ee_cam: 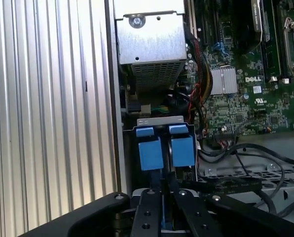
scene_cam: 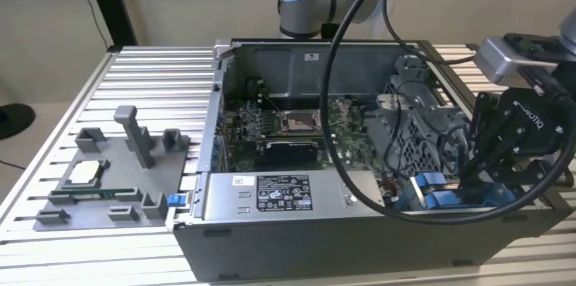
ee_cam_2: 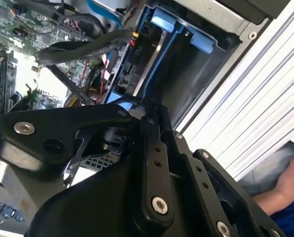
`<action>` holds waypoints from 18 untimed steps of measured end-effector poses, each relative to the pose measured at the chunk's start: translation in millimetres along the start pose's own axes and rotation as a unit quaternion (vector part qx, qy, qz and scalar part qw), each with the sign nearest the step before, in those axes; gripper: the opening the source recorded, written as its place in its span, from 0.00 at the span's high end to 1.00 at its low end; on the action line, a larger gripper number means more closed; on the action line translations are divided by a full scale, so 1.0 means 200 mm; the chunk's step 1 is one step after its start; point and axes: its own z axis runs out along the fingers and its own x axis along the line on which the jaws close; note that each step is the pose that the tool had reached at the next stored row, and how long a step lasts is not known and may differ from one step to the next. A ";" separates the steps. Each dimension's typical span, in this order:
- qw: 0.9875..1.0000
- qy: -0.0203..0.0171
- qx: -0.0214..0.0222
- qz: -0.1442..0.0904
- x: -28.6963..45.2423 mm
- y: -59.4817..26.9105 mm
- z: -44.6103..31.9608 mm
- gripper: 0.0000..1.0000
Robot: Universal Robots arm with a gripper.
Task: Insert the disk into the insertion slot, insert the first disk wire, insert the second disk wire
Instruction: 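Insert the second disk wire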
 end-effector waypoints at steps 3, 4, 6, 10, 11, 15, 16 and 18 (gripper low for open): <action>1.000 -0.001 0.008 0.000 -0.008 0.003 -0.010 1.00; 1.000 -0.002 0.012 0.000 -0.012 0.003 -0.011 1.00; 1.000 -0.004 0.024 -0.001 -0.022 0.004 -0.011 1.00; 0.999 -0.017 0.051 -0.002 -0.037 0.011 -0.011 1.00; 0.998 -0.021 0.055 -0.002 -0.037 0.015 -0.009 1.00; 0.998 -0.030 0.058 -0.003 -0.032 0.058 -0.004 1.00; 0.998 -0.031 0.058 -0.003 -0.032 0.064 -0.003 1.00; 0.998 -0.033 0.059 -0.003 -0.031 0.070 -0.003 1.00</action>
